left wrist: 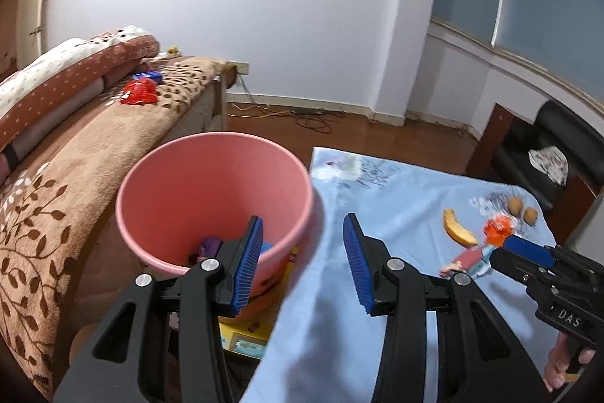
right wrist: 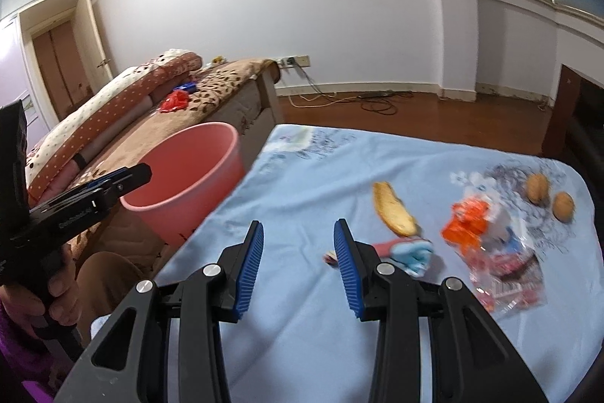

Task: Collect trash
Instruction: 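Move both open grippers back over the remaining trash on the table, then grasp pink-blue wrapper with left gripper while right gripper grasps clear plastic bag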

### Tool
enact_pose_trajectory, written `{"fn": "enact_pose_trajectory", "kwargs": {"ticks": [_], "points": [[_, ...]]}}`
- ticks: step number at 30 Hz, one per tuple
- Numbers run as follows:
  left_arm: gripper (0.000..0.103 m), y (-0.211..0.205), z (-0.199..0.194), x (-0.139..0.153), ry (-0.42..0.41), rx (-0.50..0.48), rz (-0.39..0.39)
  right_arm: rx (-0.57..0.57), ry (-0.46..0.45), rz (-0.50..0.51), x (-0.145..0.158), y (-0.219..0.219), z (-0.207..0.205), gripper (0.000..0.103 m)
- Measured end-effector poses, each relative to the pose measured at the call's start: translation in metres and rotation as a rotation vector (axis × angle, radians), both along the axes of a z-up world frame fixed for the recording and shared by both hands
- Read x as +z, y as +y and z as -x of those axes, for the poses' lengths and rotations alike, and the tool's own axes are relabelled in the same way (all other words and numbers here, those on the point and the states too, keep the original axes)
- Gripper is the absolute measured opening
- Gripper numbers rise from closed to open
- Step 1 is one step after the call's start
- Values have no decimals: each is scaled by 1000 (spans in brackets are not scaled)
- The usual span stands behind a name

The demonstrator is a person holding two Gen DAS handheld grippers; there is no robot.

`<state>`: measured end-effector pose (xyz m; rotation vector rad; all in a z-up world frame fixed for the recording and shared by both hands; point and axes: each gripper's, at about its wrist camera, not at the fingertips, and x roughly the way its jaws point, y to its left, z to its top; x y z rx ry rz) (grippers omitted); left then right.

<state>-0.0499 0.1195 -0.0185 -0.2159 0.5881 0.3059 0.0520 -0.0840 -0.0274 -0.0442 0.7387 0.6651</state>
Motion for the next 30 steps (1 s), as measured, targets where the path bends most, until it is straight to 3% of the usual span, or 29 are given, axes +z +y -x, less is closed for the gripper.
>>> {"fn": "enact_pose_trajectory", "kwargs": {"ticks": [5,19,24,30], "points": [[45,-18,-7,0,6,-58,-26,-51,15,6,-7,-24,1,38],[45,-58,-29,-18,60,-231,14,-193,45,15,-20,-84,-2,38],[45,-79,-45,-28,116,-369,49,-227,67,19,-28,-98,-8,38],[45,-110,-68,-40,177,-527,10,-271,93,10,-35,-115,-14,38]]}}
